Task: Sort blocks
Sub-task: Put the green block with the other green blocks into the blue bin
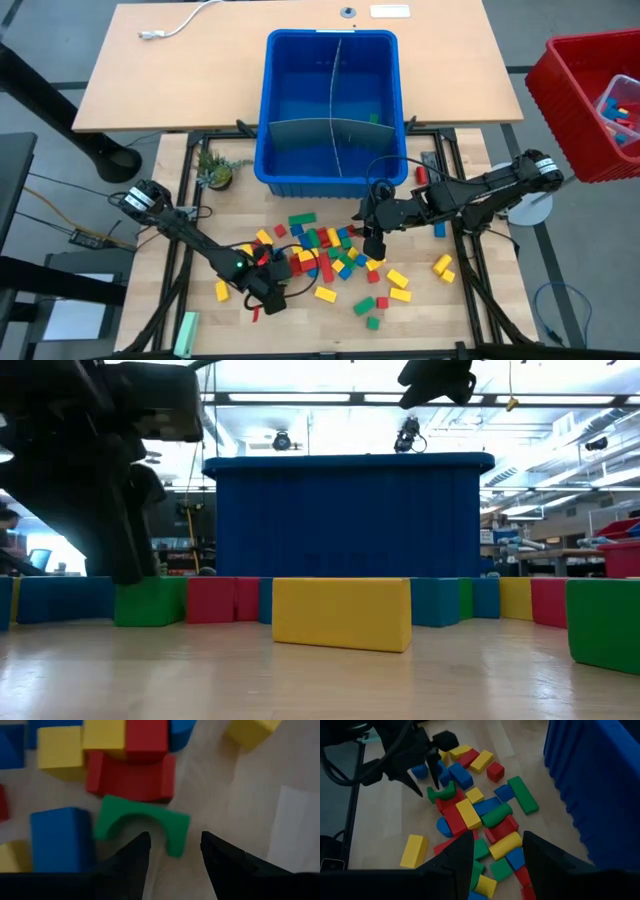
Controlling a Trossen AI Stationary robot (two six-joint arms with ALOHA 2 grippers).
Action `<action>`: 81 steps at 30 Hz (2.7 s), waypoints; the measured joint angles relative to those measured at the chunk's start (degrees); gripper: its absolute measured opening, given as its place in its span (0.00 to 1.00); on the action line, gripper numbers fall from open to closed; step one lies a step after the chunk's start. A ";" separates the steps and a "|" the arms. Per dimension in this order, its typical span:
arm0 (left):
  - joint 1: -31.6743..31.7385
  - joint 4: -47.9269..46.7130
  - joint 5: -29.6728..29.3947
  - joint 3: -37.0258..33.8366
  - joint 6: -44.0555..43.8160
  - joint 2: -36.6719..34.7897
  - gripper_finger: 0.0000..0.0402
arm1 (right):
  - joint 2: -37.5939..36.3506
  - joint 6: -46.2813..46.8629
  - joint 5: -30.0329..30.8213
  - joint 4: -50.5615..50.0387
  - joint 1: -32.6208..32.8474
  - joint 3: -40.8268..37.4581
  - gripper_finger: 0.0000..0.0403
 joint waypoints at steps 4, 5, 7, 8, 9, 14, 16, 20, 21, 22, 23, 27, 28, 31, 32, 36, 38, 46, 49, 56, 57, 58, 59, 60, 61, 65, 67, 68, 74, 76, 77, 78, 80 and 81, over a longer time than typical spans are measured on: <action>0.02 6.84 -0.39 -2.46 -0.03 0.00 0.46 | 0.00 0.00 0.07 0.00 0.00 0.00 0.39; 0.11 6.79 -0.80 -2.71 -0.25 0.26 0.45 | 0.00 0.00 0.07 0.00 -0.01 0.00 0.39; 0.40 5.49 -0.97 -2.78 -0.66 1.07 0.41 | 0.00 0.00 0.07 0.02 -0.01 0.00 0.39; 0.66 5.05 -0.64 -2.91 -0.81 1.64 0.38 | 0.00 0.00 0.07 0.02 -0.01 0.00 0.39; 0.90 5.33 -0.23 -2.93 -0.86 2.24 0.34 | 0.00 0.00 0.09 0.06 -0.01 0.00 0.39; 1.68 13.31 -0.46 -2.91 0.08 4.49 0.19 | 0.00 0.11 0.15 0.26 0.00 0.00 0.39; 2.31 15.25 -0.81 -2.84 -0.08 4.78 0.16 | 0.00 0.37 0.16 0.35 0.00 0.00 0.39; 3.23 15.49 -2.64 -2.76 -1.50 4.67 0.09 | 0.02 0.74 0.15 0.38 0.00 0.00 0.39; 3.34 15.01 -2.46 -2.54 -1.45 4.49 0.09 | 0.02 0.76 0.15 0.39 -0.02 0.00 0.39; 3.39 14.34 -1.80 -2.04 -1.43 4.43 0.09 | 0.02 0.74 0.15 0.39 -0.02 0.00 0.39; 3.38 13.53 -1.18 -1.26 -1.32 4.35 0.09 | 0.02 0.72 0.10 0.37 0.00 0.00 0.39; 2.89 7.35 0.31 4.41 2.57 1.44 0.09 | 0.02 0.68 -0.46 0.17 0.24 0.00 0.39; 2.85 4.95 0.29 6.27 3.95 0.26 0.09 | 0.02 0.68 -0.44 0.12 0.31 0.00 0.39; 3.27 -3.46 -1.97 12.37 9.22 -3.06 0.09 | 0.02 0.32 -0.58 0.19 0.32 0.00 0.39; 3.80 -6.03 -3.80 14.57 11.63 -4.12 0.09 | 0.02 0.12 -0.58 0.24 0.31 0.00 0.39; 7.26 -13.70 -11.34 23.57 22.96 -7.86 0.09 | 0.02 -0.42 -0.57 0.30 0.31 0.00 0.39; 10.19 -14.44 -13.80 27.49 29.74 -8.88 0.09 | 0.02 -0.44 -0.36 0.41 0.31 0.00 0.39; 29.01 -6.76 -11.39 36.33 54.47 -9.42 0.10 | 0.02 -0.41 4.53 2.28 0.22 0.00 0.39; 38.10 -0.67 -1.57 36.33 56.71 -8.79 0.10 | 0.22 -0.61 5.98 4.60 0.20 0.02 0.39; 52.75 17.33 22.85 36.33 53.43 -0.56 0.10 | 0.76 -1.51 6.23 6.27 0.20 0.04 0.39; 54.06 20.20 24.37 36.33 52.20 1.08 0.10 | 0.77 -1.51 6.23 6.40 0.20 0.04 0.39; 55.16 22.70 25.27 36.31 51.24 2.63 0.10 | 0.73 -1.53 6.25 6.54 0.20 0.04 0.39; 56.42 25.49 25.36 36.31 50.44 4.19 0.10 | 0.70 -1.51 6.25 6.55 0.20 0.04 0.39; 57.62 27.66 25.35 36.31 49.30 5.52 0.10 | 0.70 -1.51 6.25 6.30 0.20 0.04 0.39; 58.86 29.65 25.34 36.45 47.90 6.93 0.10 | 0.70 -1.52 6.24 6.17 0.20 0.04 0.39; 63.40 34.70 25.08 39.24 43.52 12.14 0.11 | 0.91 -1.53 7.20 6.58 0.20 0.04 0.39; 65.13 35.28 25.10 41.37 42.23 14.68 0.12 | 1.15 -1.55 8.97 6.33 0.20 0.03 0.39; 65.75 35.29 25.24 42.43 41.29 15.92 0.13 | 1.27 -1.50 9.52 6.36 0.20 0.02 0.39; 66.49 33.12 26.58 47.94 39.81 21.81 0.22 | 1.40 -1.42 9.16 6.38 0.13 0.02 0.39; 66.57 29.16 26.52 50.56 39.84 21.99 0.28 | 1.40 -1.42 9.00 6.41 0.15 0.02 0.39; 66.61 27.79 26.29 51.85 40.35 21.97 0.31 | 1.40 -1.42 8.98 6.30 0.15 0.02 0.39; 66.66 25.97 26.01 53.17 40.81 21.87 0.34 | 1.40 -1.42 8.98 6.28 0.15 0.02 0.39; 66.73 20.42 25.98 56.15 41.81 21.59 0.40 | 1.40 -1.42 8.98 6.22 0.15 0.02 0.39; 66.73 17.30 25.97 57.96 42.19 21.59 0.42 | 1.40 -1.45 8.98 6.23 0.15 0.02 0.39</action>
